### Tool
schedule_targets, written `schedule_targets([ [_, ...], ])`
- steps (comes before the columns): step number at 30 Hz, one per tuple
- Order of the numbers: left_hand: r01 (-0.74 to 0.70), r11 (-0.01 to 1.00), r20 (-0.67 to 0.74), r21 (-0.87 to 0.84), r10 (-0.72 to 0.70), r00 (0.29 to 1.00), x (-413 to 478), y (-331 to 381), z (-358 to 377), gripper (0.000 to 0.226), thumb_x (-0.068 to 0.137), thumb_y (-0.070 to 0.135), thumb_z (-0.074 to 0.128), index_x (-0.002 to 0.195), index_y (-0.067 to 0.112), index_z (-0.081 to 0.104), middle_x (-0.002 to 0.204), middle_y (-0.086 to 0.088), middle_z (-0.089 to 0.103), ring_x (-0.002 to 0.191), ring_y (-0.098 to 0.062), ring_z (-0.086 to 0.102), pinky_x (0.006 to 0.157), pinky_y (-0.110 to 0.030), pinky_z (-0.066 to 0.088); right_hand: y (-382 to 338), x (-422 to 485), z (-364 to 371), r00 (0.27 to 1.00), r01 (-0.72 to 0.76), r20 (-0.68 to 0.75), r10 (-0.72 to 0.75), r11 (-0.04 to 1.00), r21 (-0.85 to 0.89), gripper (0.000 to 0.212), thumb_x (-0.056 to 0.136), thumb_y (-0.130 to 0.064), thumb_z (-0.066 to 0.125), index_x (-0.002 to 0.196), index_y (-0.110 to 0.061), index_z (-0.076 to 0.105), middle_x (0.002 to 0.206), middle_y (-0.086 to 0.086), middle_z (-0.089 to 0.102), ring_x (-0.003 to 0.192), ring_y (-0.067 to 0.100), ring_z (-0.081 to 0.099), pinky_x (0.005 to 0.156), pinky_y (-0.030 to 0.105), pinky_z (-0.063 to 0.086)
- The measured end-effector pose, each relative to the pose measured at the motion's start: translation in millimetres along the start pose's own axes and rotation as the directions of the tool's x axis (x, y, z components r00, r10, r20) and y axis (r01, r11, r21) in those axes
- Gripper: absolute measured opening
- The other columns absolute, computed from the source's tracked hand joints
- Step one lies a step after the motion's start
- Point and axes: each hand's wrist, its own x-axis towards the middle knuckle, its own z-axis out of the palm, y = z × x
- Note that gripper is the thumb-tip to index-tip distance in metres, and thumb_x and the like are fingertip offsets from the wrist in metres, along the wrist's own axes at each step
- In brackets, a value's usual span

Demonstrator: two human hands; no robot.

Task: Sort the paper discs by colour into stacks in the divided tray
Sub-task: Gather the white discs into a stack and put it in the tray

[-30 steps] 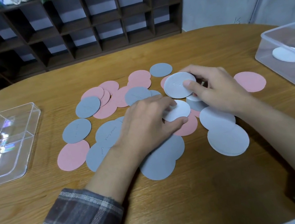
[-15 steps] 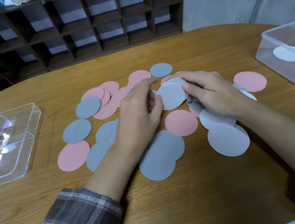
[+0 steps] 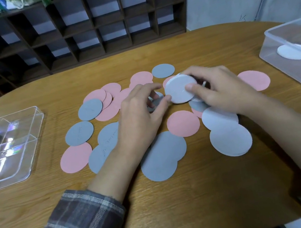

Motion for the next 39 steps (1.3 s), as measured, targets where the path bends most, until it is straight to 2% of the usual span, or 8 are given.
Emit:
schedule_targets([
  [4, -0.079, 0.993, 0.140, 0.083, 0.067, 0.988, 8.2, 5.0, 0.9, 0.017, 0.096, 0.029, 0.071, 0.110, 0.021, 0.076, 0.097, 0.006, 0.069, 0.082, -0.008, 0.063, 0.078, -0.032, 0.052, 33.3, -0.9, -29.6, 0.974, -0.115, -0.194, 0.119, 0.993, 0.032, 0.021, 0.103, -0.021, 0.056, 0.118, -0.032, 0.066, 0.106, -0.009, 0.072, 0.092, 0.017, 0.063, 0.091, 0.044, 0.053],
  [10, -0.154, 0.986, 0.339, 0.061, 0.125, 0.932, 15.5, 24.9, 28.5, 0.031, 0.097, 0.028, 0.067, 0.125, 0.016, 0.073, 0.124, 0.002, 0.073, 0.116, -0.016, 0.065, 0.098, -0.039, 0.053, 62.7, -12.9, -40.3, 0.942, -0.154, -0.276, 0.192, 0.976, 0.153, 0.025, 0.102, -0.021, 0.056, 0.113, -0.042, 0.065, 0.093, -0.016, 0.072, 0.072, 0.013, 0.062, 0.077, 0.045, 0.054],
  [15, -0.118, 0.991, 0.394, 0.064, 0.084, 0.915, 28.3, 45.6, 52.5, 0.045, 0.100, 0.040, 0.064, 0.140, 0.019, 0.063, 0.143, 0.004, 0.063, 0.134, -0.017, 0.052, 0.107, -0.039, 0.047, 72.7, -28.8, -42.7, 0.923, -0.174, -0.309, 0.232, 0.964, 0.203, 0.022, 0.101, -0.026, 0.055, 0.115, -0.039, 0.065, 0.100, -0.010, 0.072, 0.083, 0.028, 0.067, 0.085, 0.057, 0.056],
  [20, -0.108, 0.985, 0.392, 0.137, 0.046, 0.919, 27.6, 43.6, 63.0, 0.039, 0.100, 0.040, 0.065, 0.127, 0.013, 0.067, 0.132, -0.001, 0.066, 0.126, -0.021, 0.052, 0.098, -0.045, 0.050, 68.5, -22.1, -36.6, 0.909, -0.176, -0.354, 0.222, 0.972, 0.157, 0.022, 0.101, -0.028, 0.053, 0.118, -0.035, 0.064, 0.098, -0.009, 0.070, 0.083, 0.027, 0.062, 0.082, 0.051, 0.055],
  [24, -0.233, 0.951, 0.370, 0.205, 0.145, 0.918, 23.9, 36.1, 58.7, 0.028, 0.104, 0.035, 0.056, 0.112, 0.012, 0.070, 0.110, -0.002, 0.071, 0.107, -0.025, 0.058, 0.078, -0.049, 0.054, 63.1, -18.3, -31.9, 0.921, -0.177, -0.334, 0.199, 0.980, 0.095, 0.024, 0.102, -0.022, 0.055, 0.122, -0.031, 0.064, 0.096, -0.006, 0.069, 0.084, 0.023, 0.062, 0.081, 0.038, 0.051],
  [29, -0.355, 0.906, 0.310, 0.230, 0.277, 0.910, 19.5, 33.8, 49.6, 0.024, 0.106, 0.024, 0.050, 0.100, 0.011, 0.069, 0.090, -0.001, 0.067, 0.086, -0.025, 0.059, 0.058, -0.038, 0.043, 56.0, -20.0, -29.2, 0.938, -0.157, -0.306, 0.163, 0.987, 0.047, 0.027, 0.102, -0.027, 0.053, 0.123, -0.041, 0.062, 0.098, -0.010, 0.070, 0.087, 0.020, 0.064, 0.084, 0.048, 0.055],
  [32, -0.350, 0.905, 0.261, 0.240, 0.287, 0.922, 18.5, 37.5, 47.5, 0.031, 0.105, 0.029, 0.043, 0.094, 0.010, 0.066, 0.084, -0.001, 0.064, 0.080, -0.024, 0.057, 0.056, -0.034, 0.034, 53.2, -19.9, -28.4, 0.944, -0.163, -0.288, 0.162, 0.986, 0.020, 0.033, 0.101, -0.031, 0.052, 0.128, -0.049, 0.058, 0.105, -0.015, 0.070, 0.089, 0.016, 0.065, 0.088, 0.050, 0.054],
  [39, -0.322, 0.930, 0.128, 0.175, 0.302, 0.945, 17.0, 40.4, 47.3, 0.023, 0.106, 0.023, 0.048, 0.099, 0.011, 0.065, 0.091, -0.002, 0.069, 0.082, -0.025, 0.062, 0.059, -0.038, 0.045, 47.3, -21.4, -26.6, 0.966, -0.101, -0.235, 0.111, 0.993, 0.052, 0.044, 0.104, -0.022, 0.052, 0.141, -0.047, 0.055, 0.111, -0.011, 0.071, 0.084, 0.027, 0.063, 0.084, 0.047, 0.053],
])
